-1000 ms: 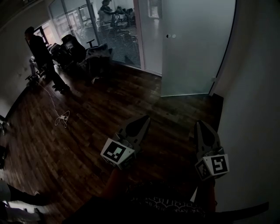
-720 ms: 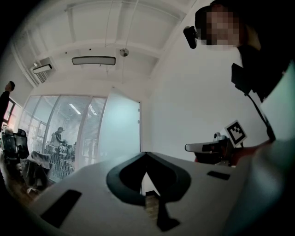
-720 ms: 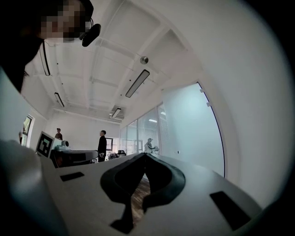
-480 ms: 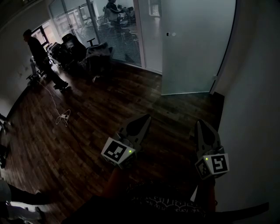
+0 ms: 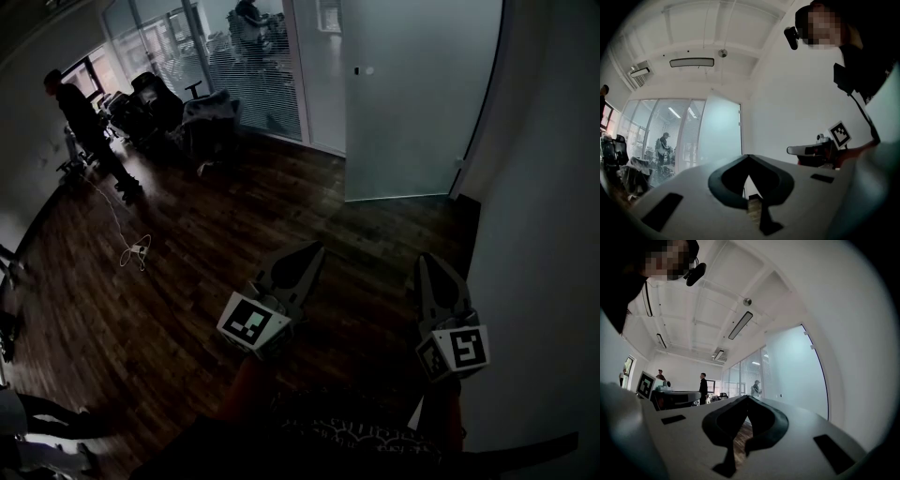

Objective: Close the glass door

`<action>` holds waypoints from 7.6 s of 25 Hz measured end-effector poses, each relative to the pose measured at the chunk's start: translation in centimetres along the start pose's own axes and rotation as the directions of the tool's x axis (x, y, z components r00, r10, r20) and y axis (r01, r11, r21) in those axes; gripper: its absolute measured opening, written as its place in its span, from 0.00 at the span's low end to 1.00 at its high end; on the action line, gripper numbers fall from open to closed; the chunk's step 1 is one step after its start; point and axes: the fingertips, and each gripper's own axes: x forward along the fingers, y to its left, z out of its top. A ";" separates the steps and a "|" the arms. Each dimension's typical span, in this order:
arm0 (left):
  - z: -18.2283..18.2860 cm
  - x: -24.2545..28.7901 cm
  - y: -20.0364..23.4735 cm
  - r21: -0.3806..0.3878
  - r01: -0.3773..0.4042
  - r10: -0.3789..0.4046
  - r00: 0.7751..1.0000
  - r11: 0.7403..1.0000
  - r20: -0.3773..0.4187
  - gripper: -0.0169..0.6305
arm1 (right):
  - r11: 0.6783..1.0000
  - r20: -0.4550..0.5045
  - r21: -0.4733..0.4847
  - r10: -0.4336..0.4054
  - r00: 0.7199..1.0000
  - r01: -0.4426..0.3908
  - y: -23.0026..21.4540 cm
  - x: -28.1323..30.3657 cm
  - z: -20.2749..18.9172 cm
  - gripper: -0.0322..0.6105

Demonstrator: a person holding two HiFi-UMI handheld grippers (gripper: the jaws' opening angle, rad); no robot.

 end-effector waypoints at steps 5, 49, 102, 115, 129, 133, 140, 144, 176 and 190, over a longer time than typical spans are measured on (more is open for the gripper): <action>-0.4 0.0 0.2 -0.005 -0.016 0.017 1.000 1.000 0.000 0.03 | 1.000 -0.011 -0.013 0.010 1.000 -0.010 -0.1 0.1 -0.5 0.05; -2.9 15.8 25.6 0.007 0.038 -0.038 0.999 0.999 0.023 0.03 | 0.993 0.003 -0.001 -0.117 0.993 0.117 -7.2 27.6 -3.7 0.05; -7.9 45.1 47.8 0.004 -0.045 0.045 0.998 0.999 0.043 0.03 | 0.997 -0.004 -0.023 -0.075 0.997 0.075 -27.5 59.4 -8.2 0.05; -9.1 51.8 56.5 0.001 -0.019 0.019 0.999 1.000 0.048 0.03 | 0.996 0.004 -0.030 -0.086 0.996 0.086 -30.4 70.2 -9.1 0.05; -10.3 55.1 60.6 -0.005 -0.008 0.008 1.000 1.000 0.026 0.03 | 0.993 -0.020 -0.016 -0.117 0.993 0.117 -33.3 75.1 -11.0 0.05; -10.5 55.9 61.2 -0.014 -0.012 0.012 1.000 1.000 0.025 0.03 | 0.993 -0.027 0.008 -0.121 0.992 0.121 -33.8 76.1 -11.2 0.05; -11.1 57.6 62.6 -0.008 -0.023 0.023 0.999 1.000 0.024 0.03 | 0.993 -0.035 -0.020 -0.115 0.993 0.115 -35.4 78.7 -12.1 0.05; -11.4 59.1 63.9 -0.003 -0.040 0.040 0.999 0.999 0.030 0.03 | 0.995 -0.048 -0.013 -0.102 0.994 0.102 -36.4 80.7 -13.0 0.05; -14.7 69.2 71.1 0.007 -0.085 0.085 0.996 0.996 -0.021 0.03 | 0.992 -0.240 -0.035 -0.125 0.963 0.120 -44.5 94.4 -23.1 0.34; -15.5 69.7 72.6 0.000 -0.110 0.110 0.994 0.994 -0.030 0.03 | 0.985 -0.261 -0.072 -0.169 0.950 0.155 -45.2 95.9 -23.0 0.23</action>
